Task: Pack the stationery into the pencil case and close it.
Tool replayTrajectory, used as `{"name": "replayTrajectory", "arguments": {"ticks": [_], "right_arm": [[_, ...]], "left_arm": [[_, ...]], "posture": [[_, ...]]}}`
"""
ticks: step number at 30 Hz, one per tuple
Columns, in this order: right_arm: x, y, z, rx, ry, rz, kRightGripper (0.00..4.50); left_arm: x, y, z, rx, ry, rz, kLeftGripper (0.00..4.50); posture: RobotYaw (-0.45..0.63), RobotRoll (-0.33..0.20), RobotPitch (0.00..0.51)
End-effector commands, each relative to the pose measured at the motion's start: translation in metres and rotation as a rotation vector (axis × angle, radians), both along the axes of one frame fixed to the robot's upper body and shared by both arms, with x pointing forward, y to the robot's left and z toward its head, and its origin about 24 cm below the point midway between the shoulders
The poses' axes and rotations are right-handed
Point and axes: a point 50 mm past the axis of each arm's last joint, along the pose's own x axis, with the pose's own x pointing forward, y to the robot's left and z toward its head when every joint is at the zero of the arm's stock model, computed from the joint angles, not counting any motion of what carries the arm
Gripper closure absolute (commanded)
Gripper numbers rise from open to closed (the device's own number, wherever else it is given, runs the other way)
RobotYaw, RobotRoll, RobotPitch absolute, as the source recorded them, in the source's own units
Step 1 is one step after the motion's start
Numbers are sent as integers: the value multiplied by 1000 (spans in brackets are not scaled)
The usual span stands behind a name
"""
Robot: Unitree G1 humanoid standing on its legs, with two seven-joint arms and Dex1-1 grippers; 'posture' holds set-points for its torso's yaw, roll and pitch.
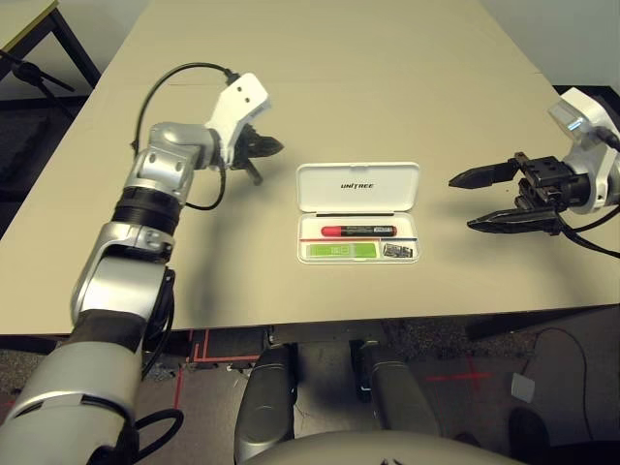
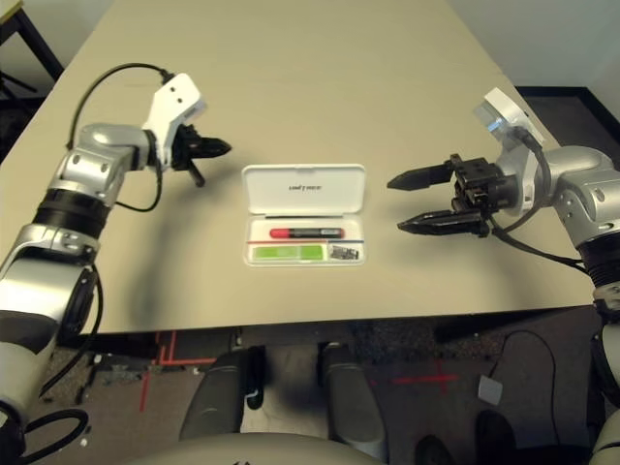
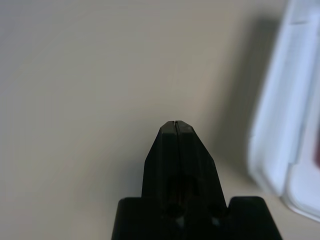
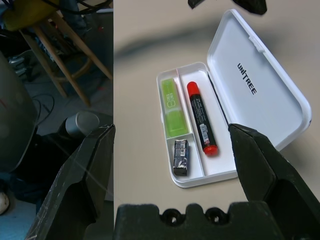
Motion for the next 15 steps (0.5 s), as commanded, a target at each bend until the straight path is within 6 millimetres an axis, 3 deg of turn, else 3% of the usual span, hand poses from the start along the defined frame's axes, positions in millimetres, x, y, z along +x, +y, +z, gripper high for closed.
{"name": "replayTrajectory", "arguments": {"ticks": [1,15], "right_arm": [[-2,0,3,15,-7,10,0],[-2,-2,1,17,-20,-4,0]], "left_arm": [[-1,-9,2,73,7,-98,4457],[-23,-20,12,185,24,-338,4457]], "posture": [[-46,0,150],[-32,0,143]]}}
